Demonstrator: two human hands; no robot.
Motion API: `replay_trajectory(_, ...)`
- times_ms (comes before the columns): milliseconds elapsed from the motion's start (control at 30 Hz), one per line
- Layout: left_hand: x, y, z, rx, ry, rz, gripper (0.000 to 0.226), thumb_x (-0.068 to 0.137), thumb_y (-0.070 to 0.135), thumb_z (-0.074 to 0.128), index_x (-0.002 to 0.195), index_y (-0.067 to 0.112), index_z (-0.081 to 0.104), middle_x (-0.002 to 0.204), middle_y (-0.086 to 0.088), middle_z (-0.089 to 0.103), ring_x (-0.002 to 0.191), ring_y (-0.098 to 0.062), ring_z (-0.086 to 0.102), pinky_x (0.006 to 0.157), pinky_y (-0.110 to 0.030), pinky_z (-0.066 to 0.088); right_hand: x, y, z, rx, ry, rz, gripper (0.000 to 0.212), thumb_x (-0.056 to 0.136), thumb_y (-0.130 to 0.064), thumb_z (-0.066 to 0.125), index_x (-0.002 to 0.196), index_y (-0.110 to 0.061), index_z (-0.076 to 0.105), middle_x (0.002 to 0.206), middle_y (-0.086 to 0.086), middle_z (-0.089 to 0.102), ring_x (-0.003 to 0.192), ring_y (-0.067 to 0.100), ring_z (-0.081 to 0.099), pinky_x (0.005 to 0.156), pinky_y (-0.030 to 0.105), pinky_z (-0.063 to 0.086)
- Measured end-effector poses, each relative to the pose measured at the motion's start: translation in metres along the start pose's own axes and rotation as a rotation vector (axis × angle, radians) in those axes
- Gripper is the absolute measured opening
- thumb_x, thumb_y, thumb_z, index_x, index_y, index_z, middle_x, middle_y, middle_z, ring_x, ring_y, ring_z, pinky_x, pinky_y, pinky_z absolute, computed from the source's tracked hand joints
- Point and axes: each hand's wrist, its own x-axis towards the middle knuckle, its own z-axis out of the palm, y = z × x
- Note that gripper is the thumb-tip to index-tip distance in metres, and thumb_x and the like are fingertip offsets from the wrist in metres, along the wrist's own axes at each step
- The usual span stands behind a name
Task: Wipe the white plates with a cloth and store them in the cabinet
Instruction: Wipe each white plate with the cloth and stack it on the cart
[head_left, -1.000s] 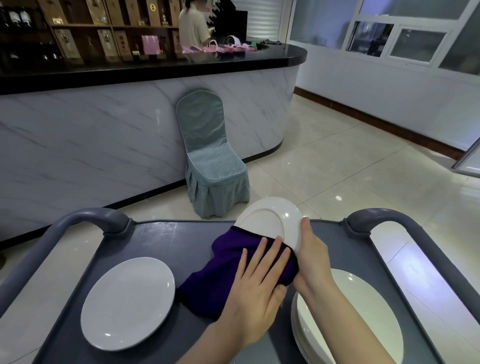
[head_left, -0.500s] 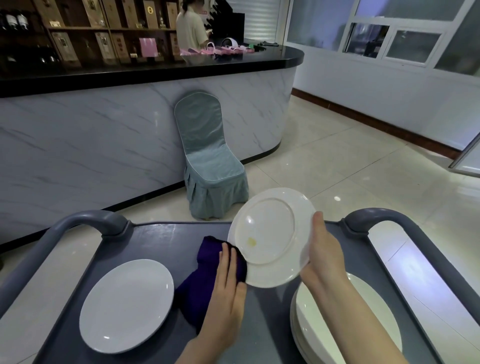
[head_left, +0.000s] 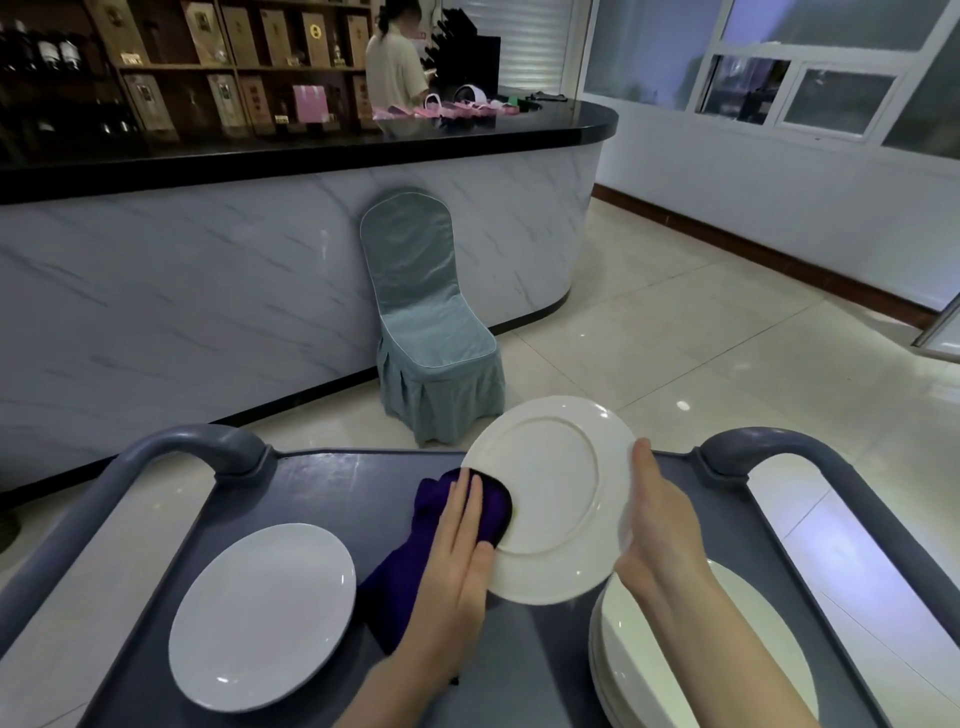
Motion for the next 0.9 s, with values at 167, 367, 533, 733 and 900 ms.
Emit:
replay_trajectory(167,0.013,-0.002,-0.012,0.004,-0.016,-0.076,0.052,0.103,0.016,0.028,0.149,0.028,0.009,0.159,0.019,0.009,0.145,0.008,0.005,0.120,-0.016,0.005,-0.009,0.026,-0.005,-0.035,-0.076,0.019,0.038,0.099,-0.047,0.052,0.092,-0.016,0.073,0.076,-0.002,0.077,0.061,0.011,0.072,0.044,0.020,0.050)
replay_trajectory(367,0.043,0.004,-0.024,0.170,-0.167,0.037,0.058,0.098,0.031,0.026,0.151,0.041,0.005,0.159,0.028,0.005,0.145,0.010,-0.001,0.124,-0.038,0.008,-0.014,0.027,0.004,-0.147,-0.154,-0.024,0.044,0.099,-0.044,0.053,0.079,-0.009,0.073,0.066,0.001,0.069,0.054,0.009,0.061,0.046,0.019,0.049)
replay_trajectory(533,0.042,0.018,-0.008,0.403,-0.157,0.295,0.057,0.099,0.036,0.023,0.154,0.034,0.012,0.162,0.020,0.010,0.150,-0.005,0.004,0.121,-0.047,0.016,-0.015,0.025,0.007,-0.178,-0.221,0.036,0.042,0.099,-0.042,0.055,0.074,-0.017,0.080,0.088,0.011,0.078,0.071,0.016,0.071,0.064,0.028,0.056)
replay_trajectory(733,0.045,0.007,-0.019,0.240,-0.144,0.076,0.055,0.096,0.029,0.030,0.146,0.046,0.016,0.157,0.029,0.013,0.145,0.009,0.006,0.121,-0.040,0.017,-0.016,0.026,0.006,-0.233,-0.209,0.031,0.045,0.098,-0.041,0.057,0.087,-0.001,0.075,0.086,0.012,0.076,0.071,0.019,0.070,0.068,0.031,0.054)
replay_trajectory(900,0.038,0.025,-0.008,0.419,-0.186,0.250,0.056,0.098,0.036,0.022,0.153,0.034,0.015,0.161,0.021,0.011,0.149,0.000,0.001,0.122,-0.040,0.009,-0.011,0.023,0.008,-0.237,-0.220,0.027,0.038,0.100,-0.038,0.055,0.090,-0.010,0.079,0.089,0.012,0.077,0.077,0.020,0.073,0.066,0.029,0.056)
